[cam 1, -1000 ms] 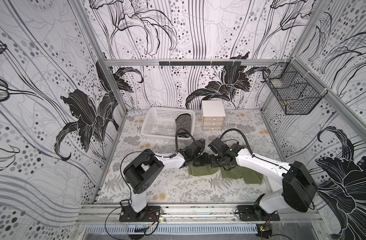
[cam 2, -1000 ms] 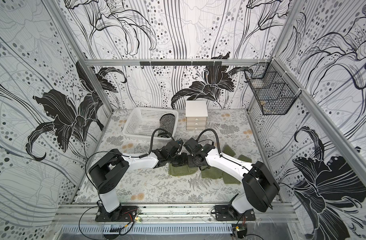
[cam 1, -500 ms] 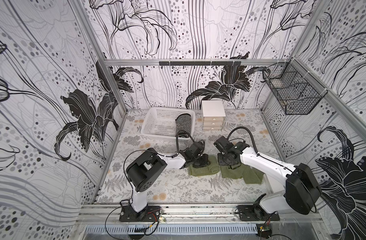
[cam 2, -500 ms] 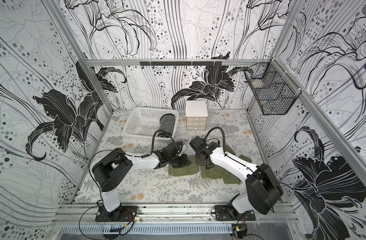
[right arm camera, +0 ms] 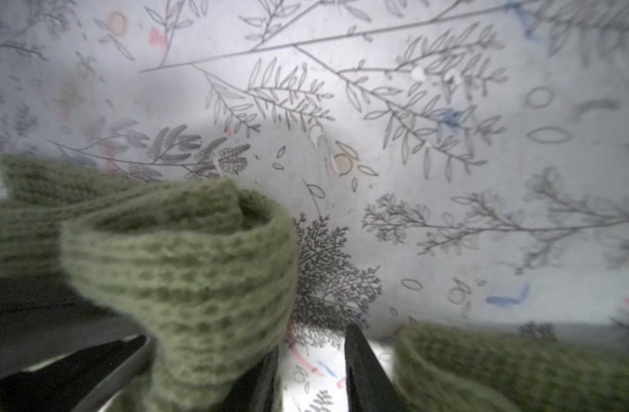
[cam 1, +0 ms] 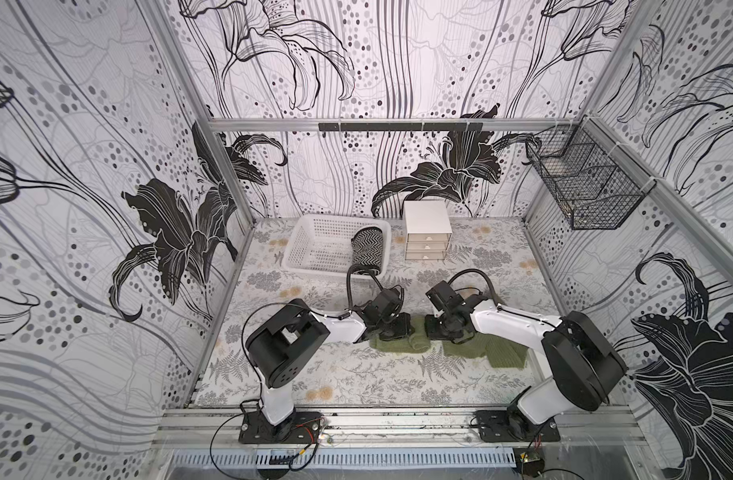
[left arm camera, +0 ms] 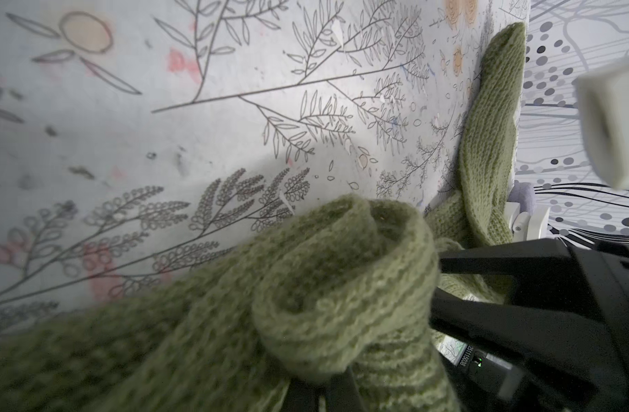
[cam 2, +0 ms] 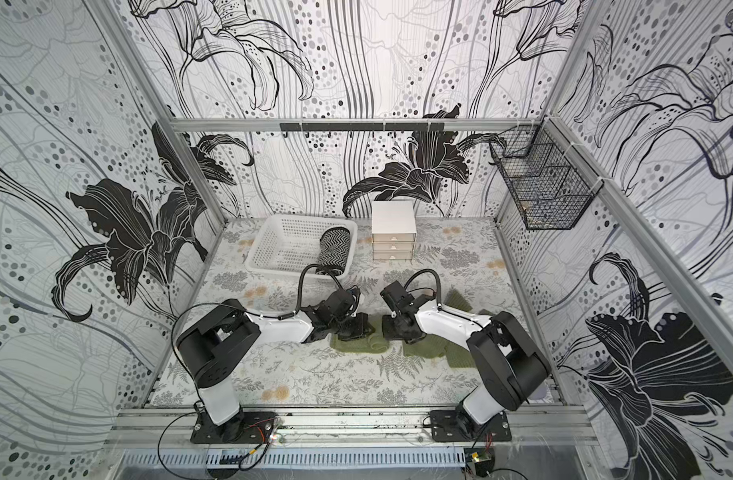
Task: Roll up the scarf and place it into the basket
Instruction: Roll the scarf at the center of the board.
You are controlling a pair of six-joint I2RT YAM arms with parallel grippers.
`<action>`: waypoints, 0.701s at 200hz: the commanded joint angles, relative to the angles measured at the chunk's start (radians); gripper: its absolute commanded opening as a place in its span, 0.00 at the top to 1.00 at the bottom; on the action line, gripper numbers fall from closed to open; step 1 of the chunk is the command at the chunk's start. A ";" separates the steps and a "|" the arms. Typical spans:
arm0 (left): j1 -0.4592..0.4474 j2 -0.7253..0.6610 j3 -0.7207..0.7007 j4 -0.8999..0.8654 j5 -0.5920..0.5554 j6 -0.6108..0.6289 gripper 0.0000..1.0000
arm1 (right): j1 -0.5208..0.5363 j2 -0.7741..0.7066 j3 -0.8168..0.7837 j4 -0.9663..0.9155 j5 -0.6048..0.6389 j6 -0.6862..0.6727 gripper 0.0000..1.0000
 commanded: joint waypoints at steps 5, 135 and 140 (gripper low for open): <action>0.010 -0.019 -0.039 0.001 -0.040 -0.010 1.00 | -0.006 -0.058 -0.041 0.142 -0.103 0.051 0.66; 0.027 -0.019 -0.074 0.039 -0.039 -0.021 1.00 | -0.029 0.019 -0.190 0.625 -0.350 0.343 0.65; 0.026 -0.020 -0.074 0.040 -0.038 -0.021 1.00 | -0.030 0.029 -0.192 0.632 -0.355 0.349 0.65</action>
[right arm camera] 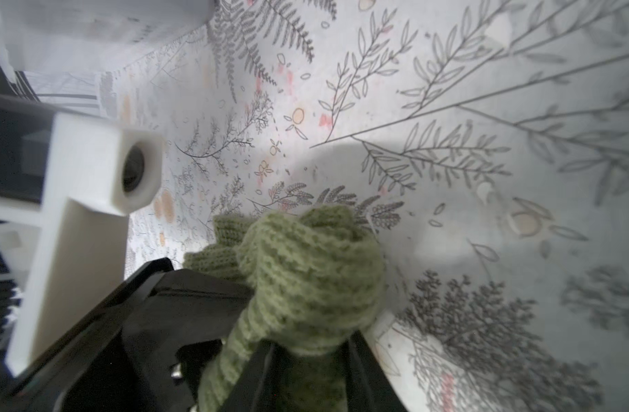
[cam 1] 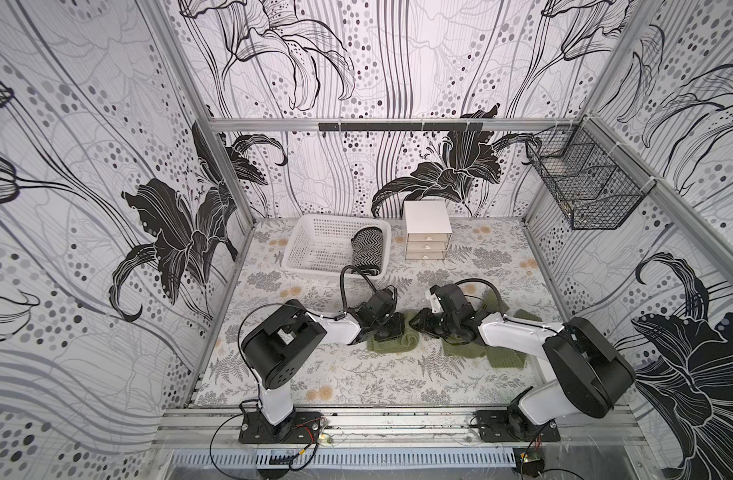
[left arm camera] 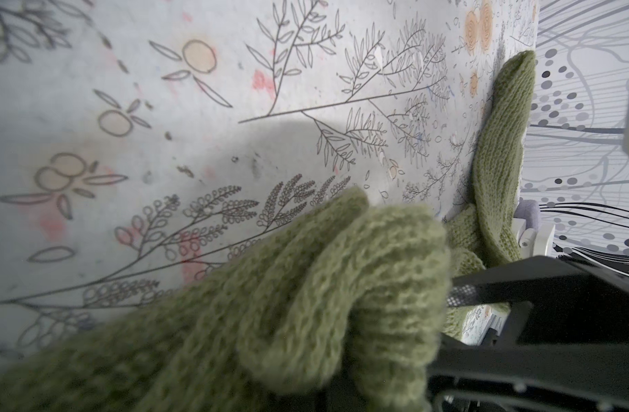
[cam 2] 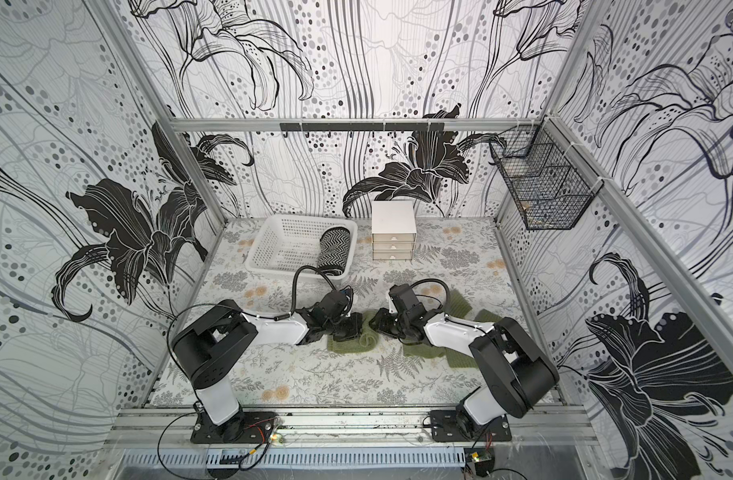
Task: Roll up the scarf and place it into the basket
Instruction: Roll the scarf at the center of the board.
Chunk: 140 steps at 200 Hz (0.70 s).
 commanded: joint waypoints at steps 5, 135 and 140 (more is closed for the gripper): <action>0.000 0.000 -0.021 0.004 -0.018 -0.003 1.00 | 0.005 0.059 -0.021 0.120 -0.095 0.086 0.64; 0.008 -0.034 -0.027 -0.017 -0.040 -0.002 0.96 | 0.051 -0.031 0.022 -0.098 -0.126 0.012 1.00; 0.013 -0.049 -0.030 -0.028 -0.043 -0.001 0.93 | 0.052 -0.049 0.035 -0.145 -0.112 -0.011 1.00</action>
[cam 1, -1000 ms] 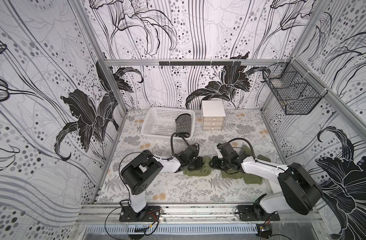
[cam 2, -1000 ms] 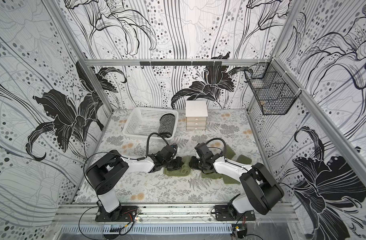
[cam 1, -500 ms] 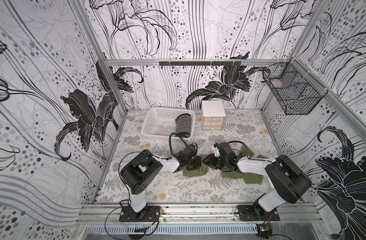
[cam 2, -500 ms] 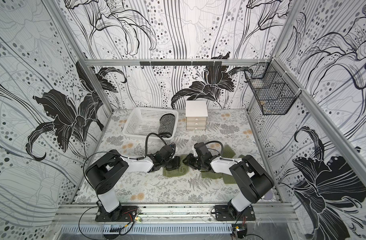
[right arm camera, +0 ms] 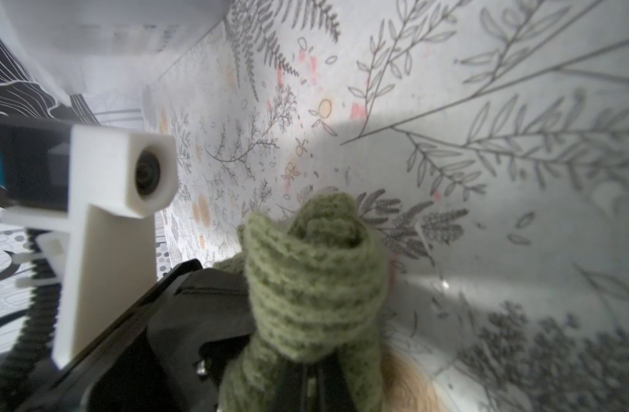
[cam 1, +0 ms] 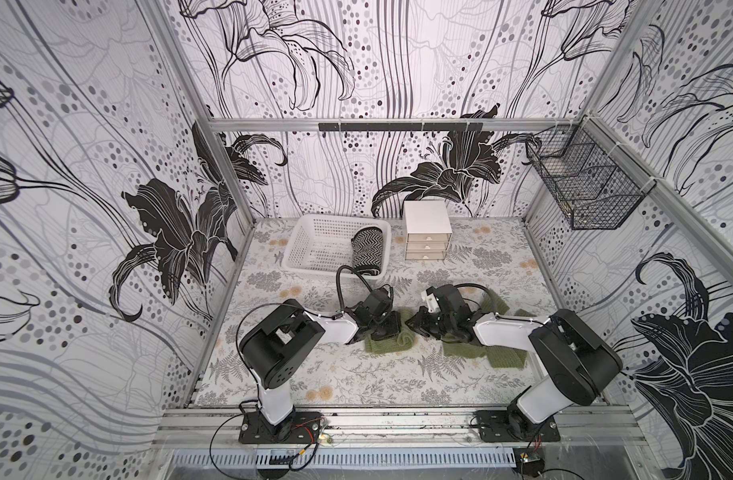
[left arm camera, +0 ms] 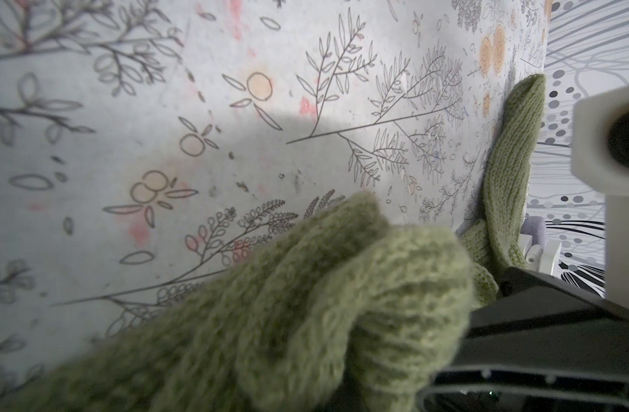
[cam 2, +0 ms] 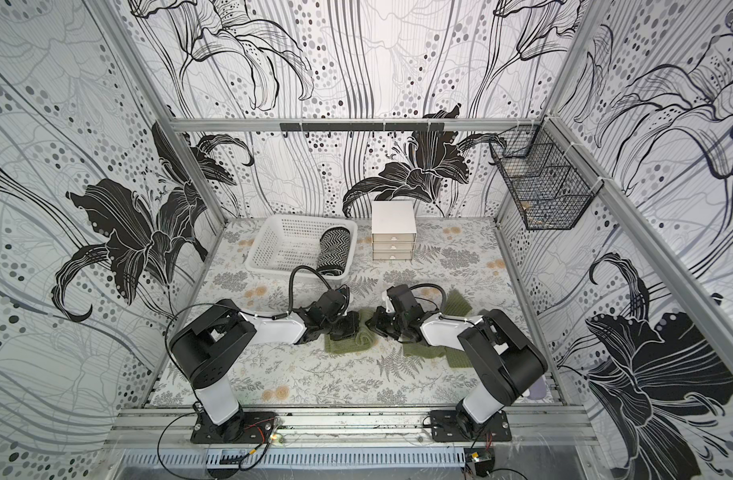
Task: Roll up the scarf and place it into the basket
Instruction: Roll the scarf at the center of the board.
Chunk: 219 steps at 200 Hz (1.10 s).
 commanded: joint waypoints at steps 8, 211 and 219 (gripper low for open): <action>0.001 -0.063 -0.026 -0.038 -0.038 0.010 0.86 | 0.041 -0.108 0.070 -0.317 -0.003 -0.150 1.00; 0.002 -0.170 -0.032 0.106 0.229 -0.067 0.64 | 0.151 -0.123 0.312 -0.773 0.357 -0.374 1.00; -0.005 -0.157 -0.024 0.114 0.241 -0.069 0.64 | 0.150 -0.118 0.319 -0.769 0.357 -0.373 1.00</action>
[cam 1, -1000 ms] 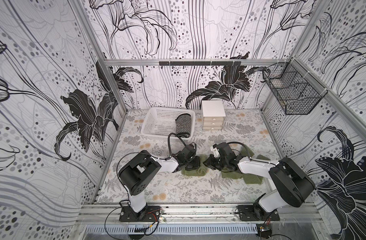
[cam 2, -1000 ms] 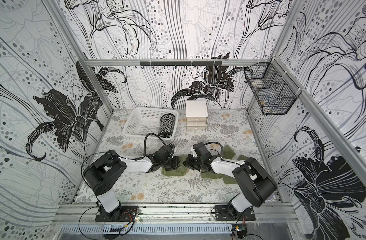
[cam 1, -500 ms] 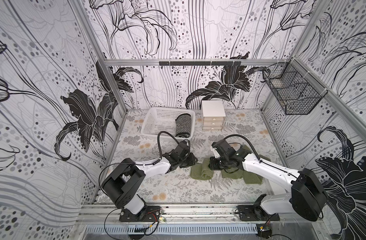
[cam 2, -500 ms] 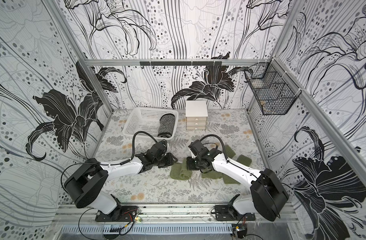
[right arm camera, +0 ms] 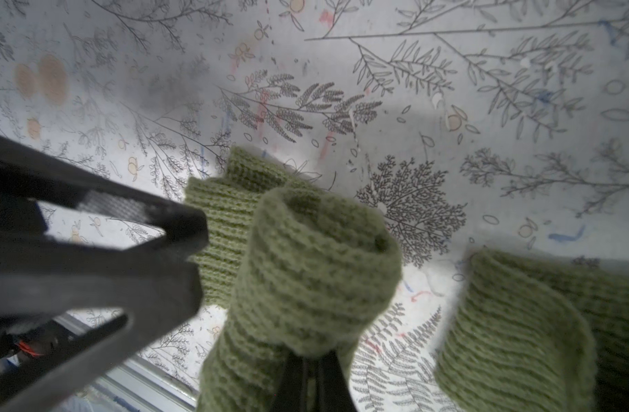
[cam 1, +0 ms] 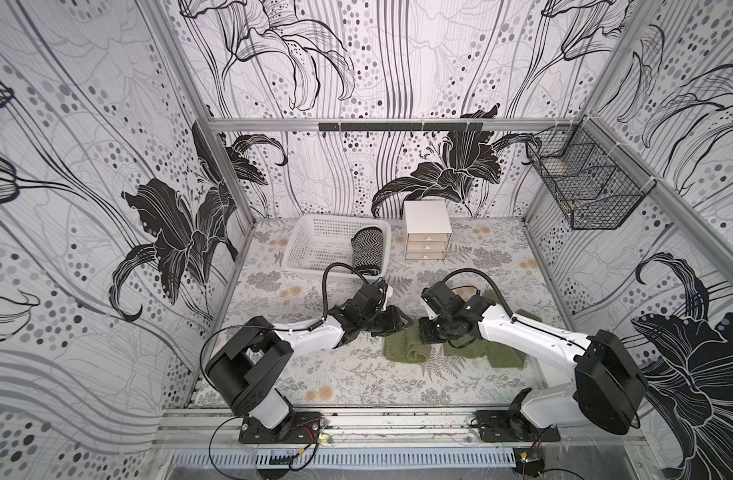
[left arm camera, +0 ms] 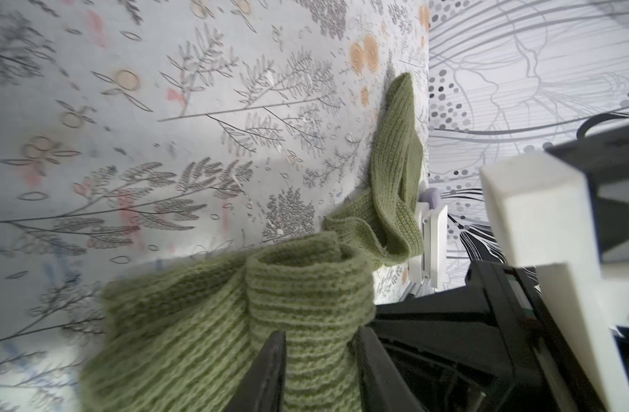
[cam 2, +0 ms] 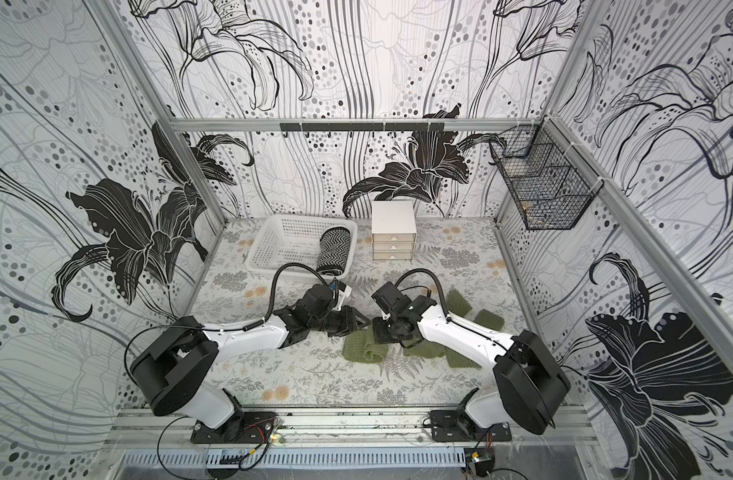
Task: Roll up the scarf and place it into the basket
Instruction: Roll the scarf at the center of the board, then pick up the scarf at the center of the board.
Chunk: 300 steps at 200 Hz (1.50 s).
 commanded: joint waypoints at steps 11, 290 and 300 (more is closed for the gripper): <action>-0.021 0.061 0.040 0.077 0.091 -0.022 0.64 | 0.006 0.029 0.044 0.019 0.025 -0.002 1.00; 0.050 0.091 -0.296 0.407 0.082 -0.111 1.00 | -0.046 -0.004 -0.122 0.242 -0.140 0.100 0.41; 0.056 0.095 -0.305 0.408 0.083 -0.112 1.00 | -0.046 0.009 -0.135 0.267 -0.148 0.101 0.39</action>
